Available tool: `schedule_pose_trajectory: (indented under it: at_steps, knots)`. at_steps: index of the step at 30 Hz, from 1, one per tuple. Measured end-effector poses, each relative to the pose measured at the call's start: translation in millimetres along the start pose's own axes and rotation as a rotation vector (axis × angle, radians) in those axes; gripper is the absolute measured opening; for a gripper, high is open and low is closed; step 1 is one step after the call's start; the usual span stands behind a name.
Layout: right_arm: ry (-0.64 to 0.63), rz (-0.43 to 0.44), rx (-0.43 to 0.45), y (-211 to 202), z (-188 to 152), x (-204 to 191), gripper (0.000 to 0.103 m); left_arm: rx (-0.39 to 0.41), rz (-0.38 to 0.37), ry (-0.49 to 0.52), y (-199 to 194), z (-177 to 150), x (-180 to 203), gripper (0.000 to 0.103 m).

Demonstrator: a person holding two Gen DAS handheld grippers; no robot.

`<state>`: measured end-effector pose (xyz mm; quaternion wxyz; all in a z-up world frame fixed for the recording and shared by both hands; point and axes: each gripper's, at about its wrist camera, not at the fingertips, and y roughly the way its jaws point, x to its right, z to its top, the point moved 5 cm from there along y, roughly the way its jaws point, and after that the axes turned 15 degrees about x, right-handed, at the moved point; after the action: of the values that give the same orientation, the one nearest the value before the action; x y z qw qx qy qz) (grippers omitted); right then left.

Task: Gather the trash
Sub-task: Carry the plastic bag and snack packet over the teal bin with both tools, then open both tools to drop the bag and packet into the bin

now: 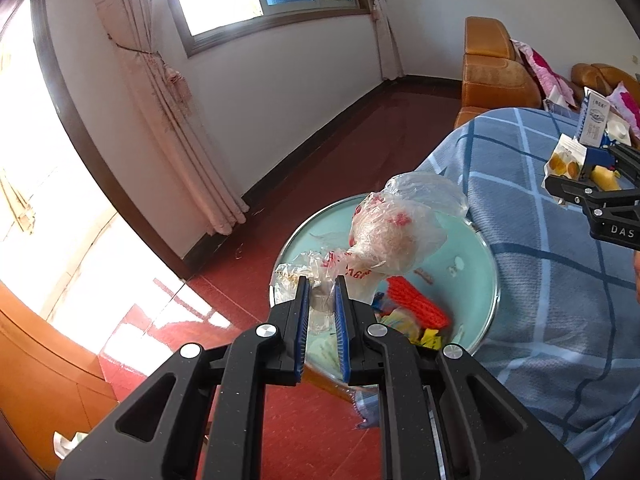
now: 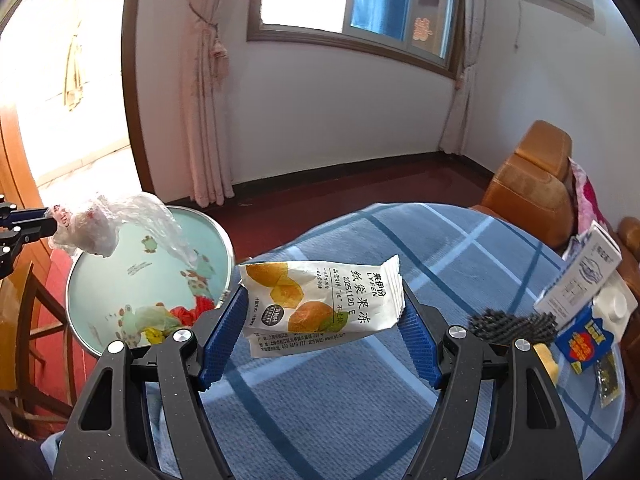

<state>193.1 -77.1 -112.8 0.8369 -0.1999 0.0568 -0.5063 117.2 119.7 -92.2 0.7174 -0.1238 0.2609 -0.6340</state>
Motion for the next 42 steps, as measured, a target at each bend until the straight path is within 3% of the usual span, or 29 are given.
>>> schedule_pose_trajectory:
  at_steps: [16, 36, 39, 42]
  knots:
    - [-0.053, 0.052, 0.001, 9.0, 4.3, -28.7, 0.073, -0.023, 0.044, -0.007, -0.2, -12.9, -21.0, 0.012]
    - [-0.077, 0.079, 0.0, 12.4, 5.2, -40.8, 0.073, -0.033, 0.043, -0.017, 3.3, -16.8, -21.6, 0.013]
    - [-0.084, 0.097, -0.001, 14.1, 5.8, -46.4, 0.073, -0.029, 0.035, -0.023, 4.2, -17.0, -19.6, 0.016]
    - [-0.084, 0.147, 0.003, 16.9, 8.4, -56.4, 0.081, -0.015, 0.035, -0.025, 4.3, -16.9, -17.0, 0.042]
